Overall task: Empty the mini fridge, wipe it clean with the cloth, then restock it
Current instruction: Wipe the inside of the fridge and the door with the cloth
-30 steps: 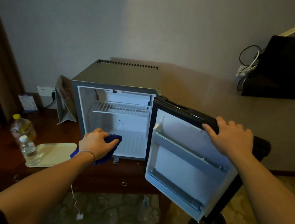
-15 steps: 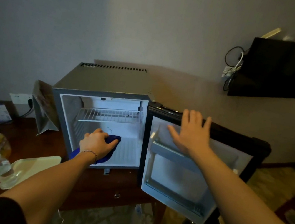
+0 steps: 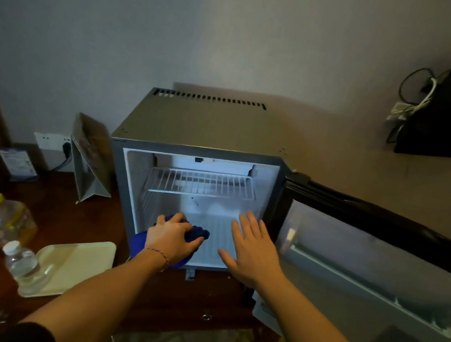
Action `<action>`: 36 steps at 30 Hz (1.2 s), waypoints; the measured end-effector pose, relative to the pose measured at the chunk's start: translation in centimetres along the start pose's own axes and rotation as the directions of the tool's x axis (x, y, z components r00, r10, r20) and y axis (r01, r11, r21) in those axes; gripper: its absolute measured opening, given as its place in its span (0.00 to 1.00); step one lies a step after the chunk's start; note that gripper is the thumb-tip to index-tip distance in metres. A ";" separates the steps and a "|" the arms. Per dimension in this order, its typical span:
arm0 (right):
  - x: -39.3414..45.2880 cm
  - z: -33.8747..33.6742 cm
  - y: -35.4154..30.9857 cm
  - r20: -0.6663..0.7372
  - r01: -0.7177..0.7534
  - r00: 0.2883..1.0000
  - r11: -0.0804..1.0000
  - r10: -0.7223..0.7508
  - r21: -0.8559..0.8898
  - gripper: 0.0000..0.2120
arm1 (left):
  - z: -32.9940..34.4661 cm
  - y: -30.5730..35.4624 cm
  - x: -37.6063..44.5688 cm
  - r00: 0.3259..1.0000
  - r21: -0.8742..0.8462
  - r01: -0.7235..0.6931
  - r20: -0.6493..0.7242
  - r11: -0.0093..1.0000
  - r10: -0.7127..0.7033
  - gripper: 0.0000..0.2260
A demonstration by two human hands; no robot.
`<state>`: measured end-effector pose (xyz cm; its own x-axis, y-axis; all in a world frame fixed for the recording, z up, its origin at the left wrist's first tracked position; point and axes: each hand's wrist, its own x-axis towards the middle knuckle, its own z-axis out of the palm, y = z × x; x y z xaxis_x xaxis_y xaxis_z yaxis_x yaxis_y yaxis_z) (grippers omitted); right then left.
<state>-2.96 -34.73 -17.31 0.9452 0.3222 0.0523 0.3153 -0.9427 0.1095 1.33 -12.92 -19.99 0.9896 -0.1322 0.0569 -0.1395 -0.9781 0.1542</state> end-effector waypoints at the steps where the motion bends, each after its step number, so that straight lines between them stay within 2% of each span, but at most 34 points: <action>1: 0.6 0.8 -0.1 0.030 -0.010 1.000 1.000 0.009 0.007 0.41 | 0.6 -0.3 0.3 1.000 0.009 0.008 0.014 1.000 -0.008 0.22; 5: 3.9 3.5 -0.3 0.117 -0.049 0.992 0.995 0.038 0.090 0.37 | 3.0 -1.6 2.6 1.000 0.046 -0.009 0.027 0.999 0.007 0.24; 9: 8.1 7.9 -0.9 0.234 -0.118 0.970 0.975 0.072 0.190 0.35 | 5.8 -2.6 6.1 0.990 0.102 0.056 0.120 0.993 -0.068 0.25; 11: 10.5 10.7 -1.3 0.322 -0.174 0.941 0.963 0.100 0.207 0.34 | 7.9 -3.4 8.1 0.996 0.101 0.054 0.071 0.993 -0.062 0.24; 13: 12.4 13.9 -1.6 0.352 -0.198 0.929 0.958 0.116 0.208 0.34 | 10.0 -4.0 9.9 0.998 0.076 0.053 0.031 0.996 -0.056 0.24; 16: 13.4 18.9 -1.7 0.308 -0.227 0.939 0.949 0.154 0.218 0.36 | 13.8 -4.9 11.8 0.996 0.072 0.060 0.062 0.996 -0.064 0.23; 18: 14.6 21.4 -1.5 0.282 -0.244 0.945 0.934 0.168 0.261 0.44 | 16.4 -6.1 13.1 0.996 0.093 0.046 0.071 0.995 -0.053 0.24; 19: 15.8 22.3 -1.2 0.246 -0.253 0.952 0.925 0.184 0.284 0.44 | 17.3 -6.8 13.8 0.997 0.097 0.041 0.055 0.994 -0.046 0.25; 21: 18.7 23.6 -0.1 0.166 -0.244 0.967 0.902 0.196 0.356 0.36 | 18.6 -7.5 15.5 0.998 0.075 0.054 -0.018 0.996 -0.052 0.26; 23: 20.8 24.3 0.3 0.123 -0.204 0.978 0.897 0.169 0.393 0.33 | 19.4 -7.9 16.9 0.994 0.078 0.024 -0.113 0.997 -0.015 0.27; 25: 21.6 25.7 -0.1 0.166 -0.173 0.979 0.902 0.115 0.396 0.32 | 20.1 -7.9 17.9 0.984 0.092 -0.044 -0.166 0.995 0.059 0.26; 29: 22.3 29.0 -1.0 0.042 -0.136 0.991 0.959 0.130 0.249 0.32 | 22.3 -8.7 19.0 0.952 0.081 -0.125 -0.273 0.989 0.142 0.23; 32: 22.4 29.4 -1.3 0.008 -0.118 0.992 0.925 0.123 0.360 0.35 | 23.2 -9.5 18.5 0.933 0.015 -0.159 -0.324 0.987 0.155 0.24; 36: 21.4 28.4 -1.9 -0.128 -0.025 0.981 0.747 0.146 0.665 0.34 | 23.7 -9.9 16.6 0.922 -0.031 -0.158 -0.361 0.987 0.136 0.32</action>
<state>19.06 -28.55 -44.53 0.9625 0.1895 0.1942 0.2684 -0.7697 -0.5793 19.96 -9.27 -43.96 0.8812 -0.1967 0.4299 -0.2947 -0.9396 0.1741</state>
